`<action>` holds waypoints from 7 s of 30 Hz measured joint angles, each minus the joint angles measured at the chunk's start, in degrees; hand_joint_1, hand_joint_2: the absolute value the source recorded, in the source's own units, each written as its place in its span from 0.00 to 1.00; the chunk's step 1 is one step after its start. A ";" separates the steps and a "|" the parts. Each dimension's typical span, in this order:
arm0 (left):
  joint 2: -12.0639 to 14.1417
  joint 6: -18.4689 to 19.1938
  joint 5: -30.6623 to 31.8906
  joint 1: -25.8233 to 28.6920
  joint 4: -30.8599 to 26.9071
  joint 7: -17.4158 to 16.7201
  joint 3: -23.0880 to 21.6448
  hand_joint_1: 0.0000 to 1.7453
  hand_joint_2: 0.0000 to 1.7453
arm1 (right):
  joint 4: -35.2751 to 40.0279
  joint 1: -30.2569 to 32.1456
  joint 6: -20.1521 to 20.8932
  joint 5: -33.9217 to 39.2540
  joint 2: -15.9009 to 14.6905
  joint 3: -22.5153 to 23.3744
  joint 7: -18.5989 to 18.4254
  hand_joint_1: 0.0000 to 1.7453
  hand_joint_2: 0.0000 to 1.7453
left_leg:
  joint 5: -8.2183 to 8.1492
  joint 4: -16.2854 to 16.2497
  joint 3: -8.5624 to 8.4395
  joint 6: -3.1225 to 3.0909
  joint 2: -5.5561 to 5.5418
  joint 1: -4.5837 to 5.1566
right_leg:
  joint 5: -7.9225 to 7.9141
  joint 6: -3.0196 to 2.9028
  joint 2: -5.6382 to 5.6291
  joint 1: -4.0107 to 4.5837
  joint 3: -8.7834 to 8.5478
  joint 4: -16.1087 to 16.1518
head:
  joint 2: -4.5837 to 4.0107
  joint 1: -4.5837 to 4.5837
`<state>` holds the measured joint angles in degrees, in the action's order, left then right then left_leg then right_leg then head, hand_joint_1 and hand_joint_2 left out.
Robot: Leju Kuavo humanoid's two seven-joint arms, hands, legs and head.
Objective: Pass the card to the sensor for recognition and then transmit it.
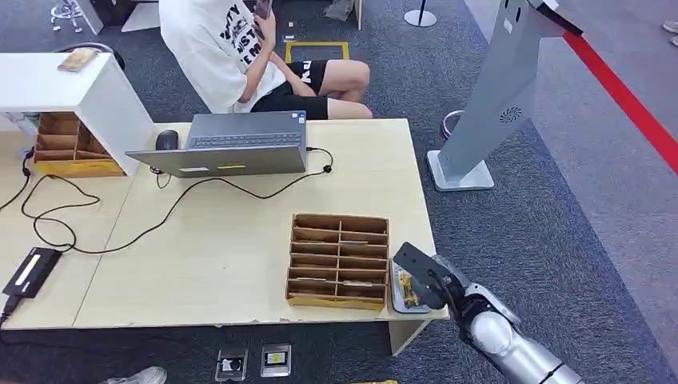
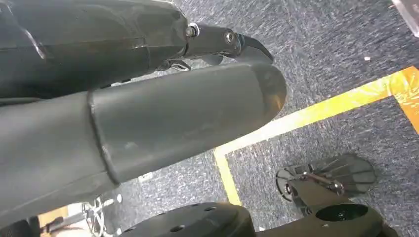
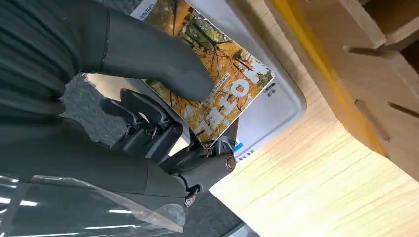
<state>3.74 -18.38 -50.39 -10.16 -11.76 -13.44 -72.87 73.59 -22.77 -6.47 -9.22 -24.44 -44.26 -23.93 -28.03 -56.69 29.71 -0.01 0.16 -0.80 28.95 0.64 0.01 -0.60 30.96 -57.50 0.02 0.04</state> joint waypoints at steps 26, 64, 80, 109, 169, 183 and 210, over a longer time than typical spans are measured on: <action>-5.99 -6.87 1.87 0.85 -0.92 0.33 -0.04 0.00 0.00 | 1.38 1.28 -1.77 0.48 -0.44 0.04 -2.71 1.00 1.00 | -0.02 -0.01 -0.03 -0.04 0.01 0.01 | -0.01 0.02 0.00 -0.01 -0.07 0.04 | 0.00 0.00; -0.24 -0.60 -1.00 0.71 -0.50 -0.37 1.27 0.00 0.00 | -0.46 -0.39 -0.86 1.49 0.02 -0.90 0.89 1.00 1.00 | -0.01 -0.01 0.00 -0.02 0.01 -0.03 | -0.01 0.01 -0.01 0.04 -0.04 0.04 | 0.00 0.00; 0.35 -0.82 -0.98 0.67 -0.44 -0.37 1.53 0.00 0.00 | -0.33 0.08 -1.25 0.81 -0.31 -0.87 0.19 1.00 1.00 | -0.01 -0.01 -0.01 -0.01 0.01 -0.03 | -0.01 0.01 0.00 0.04 -0.04 0.04 | 0.00 0.00; 0.46 -0.66 -0.87 0.66 -0.31 -0.39 1.55 0.00 0.00 | 0.26 0.40 -1.16 0.57 -0.52 -0.83 -0.29 1.00 1.00 | -0.01 -0.01 -0.02 -0.01 0.01 -0.04 | -0.01 0.01 0.00 0.05 -0.04 0.04 | 0.00 0.00; 0.52 -0.44 -0.36 0.20 -0.31 -0.39 1.55 0.00 0.00 | 1.86 1.41 -1.75 0.94 -1.84 -0.83 -0.88 1.00 1.00 | -0.01 -0.01 -0.02 -0.01 0.01 -0.03 | -0.01 0.01 0.00 0.04 -0.06 0.04 | 0.00 0.00; 0.55 -0.57 -0.63 0.26 -0.31 -0.39 2.10 0.00 0.00 | 1.79 1.06 -1.23 0.72 -1.46 -0.83 -0.79 1.00 1.00 | -0.01 0.00 -0.02 -0.01 0.02 -0.04 | -0.01 0.01 -0.01 0.05 -0.06 0.03 | 0.00 0.00; 0.55 -0.42 -0.28 0.22 -0.31 -0.63 2.51 0.00 0.00 | 1.79 1.15 -1.77 1.60 -1.36 -0.83 -0.64 1.00 1.00 | -0.01 -0.01 -0.03 -0.01 0.02 -0.04 | -0.01 0.01 -0.02 0.05 -0.05 0.03 | 0.00 0.00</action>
<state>4.28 -18.80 -50.66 -9.94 -12.07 -14.08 -70.36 75.38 -21.62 -8.24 -7.63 -25.79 -45.09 -24.57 -28.04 -56.70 29.68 -0.02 0.18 -0.84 28.94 0.66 -0.01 -0.55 30.92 -57.47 0.02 0.04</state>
